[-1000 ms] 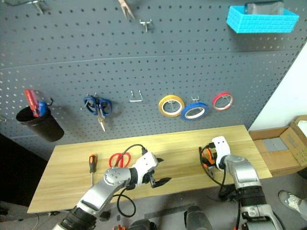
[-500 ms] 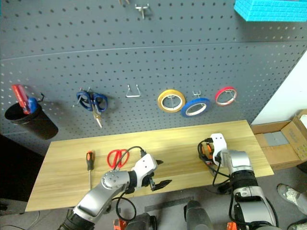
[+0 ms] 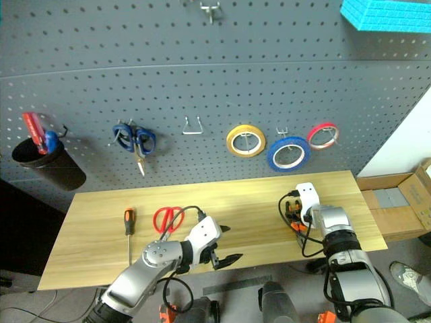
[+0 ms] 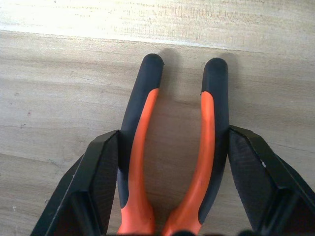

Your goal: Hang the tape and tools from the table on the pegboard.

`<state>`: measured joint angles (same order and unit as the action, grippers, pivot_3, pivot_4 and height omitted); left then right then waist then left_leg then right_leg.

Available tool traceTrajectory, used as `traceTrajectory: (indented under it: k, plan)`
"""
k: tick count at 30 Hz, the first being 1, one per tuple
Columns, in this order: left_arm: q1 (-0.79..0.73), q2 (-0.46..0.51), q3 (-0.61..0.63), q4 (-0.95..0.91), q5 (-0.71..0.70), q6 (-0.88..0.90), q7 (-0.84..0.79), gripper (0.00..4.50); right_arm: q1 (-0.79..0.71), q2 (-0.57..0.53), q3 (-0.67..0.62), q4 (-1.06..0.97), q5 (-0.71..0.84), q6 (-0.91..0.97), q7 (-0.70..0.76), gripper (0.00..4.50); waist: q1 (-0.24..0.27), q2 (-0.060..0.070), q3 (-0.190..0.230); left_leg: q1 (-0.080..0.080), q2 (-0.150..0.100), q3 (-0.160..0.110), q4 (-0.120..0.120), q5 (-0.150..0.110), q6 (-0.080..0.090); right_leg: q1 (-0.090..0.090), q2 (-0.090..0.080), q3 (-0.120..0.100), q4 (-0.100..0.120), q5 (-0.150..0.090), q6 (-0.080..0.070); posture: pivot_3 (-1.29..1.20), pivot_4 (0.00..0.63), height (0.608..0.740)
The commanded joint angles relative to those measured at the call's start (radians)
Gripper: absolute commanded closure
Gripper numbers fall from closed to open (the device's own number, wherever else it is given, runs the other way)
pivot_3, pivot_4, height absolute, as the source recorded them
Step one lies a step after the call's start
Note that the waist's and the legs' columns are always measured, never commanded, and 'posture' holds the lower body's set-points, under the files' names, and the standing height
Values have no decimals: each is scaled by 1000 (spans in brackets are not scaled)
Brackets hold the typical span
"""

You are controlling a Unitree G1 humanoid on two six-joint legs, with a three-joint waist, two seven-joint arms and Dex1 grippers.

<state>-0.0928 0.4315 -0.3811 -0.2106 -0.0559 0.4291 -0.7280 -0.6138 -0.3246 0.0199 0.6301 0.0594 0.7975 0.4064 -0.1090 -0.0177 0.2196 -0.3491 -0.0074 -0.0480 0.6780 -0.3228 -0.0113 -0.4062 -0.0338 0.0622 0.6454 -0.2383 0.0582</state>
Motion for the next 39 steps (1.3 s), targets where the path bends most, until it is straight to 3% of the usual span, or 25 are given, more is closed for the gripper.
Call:
traceTrajectory:
  k: [1, 7, 12, 16, 20, 25, 30, 39]
  plan:
    - [-13, -7, 10, -25, -9, -12, 0, 0, 29, -6, 9, -29, -3, 17, 6, 1723, 0, 0, 0, 0, 0, 0, 0, 0, 0, 0, 0, 0, 0, 0, 0, -80, 248, 740]
    - [-32, -3, 49, -33, -26, -8, 3, 0, 161, -58, 56, -335, 8, 1, 75, 1723, 10, 1, 0, -4, 0, -1, -1, 0, 0, -3, -1, -1, -1, 0, 0, -103, 196, 740]
    - [11, -21, 133, -92, -92, 36, 29, 0, 292, -87, 101, -680, 42, -72, 155, 1723, 14, 5, -5, -18, 0, 0, 1, 0, -1, -18, -4, -1, 1, 0, 0, -117, 146, 740]
    - [93, -46, 202, -195, -152, 96, 82, 0, 347, -30, 106, -930, 116, -118, 174, 1723, 13, 5, -11, -19, 0, 0, 0, 0, -2, -20, -4, 0, 1, 0, 1, -112, 109, 740]
    - [179, -75, 295, -301, -195, 136, 166, 0, 314, 55, 133, -1021, 124, -196, 136, 1723, 20, 4, -37, -19, 0, 0, 0, -1, -4, -19, -4, -1, 0, 0, 1, -87, 76, 740]
    - [247, -144, 427, -443, -221, 151, 314, 0, 197, 160, 137, -994, 128, -316, 92, 1723, 29, -2, -65, -18, -1, 0, 1, 0, -5, -17, -4, -2, 0, 1, 1, -31, 62, 740]
    - [229, -163, 517, -496, -250, 178, 390, 0, 20, 248, 132, -829, 89, -503, 34, 1723, 50, -3, -81, -15, -1, -1, 0, 2, -8, -16, -1, -3, 2, 1, 1, 53, 57, 740]
    - [32, -132, 559, -371, -244, 170, 434, 0, -369, 349, 84, -303, 22, -916, -63, 1723, 87, -4, -89, -15, -1, -2, 0, 5, -14, -16, 3, -4, 3, 3, -2, 112, 65, 740]
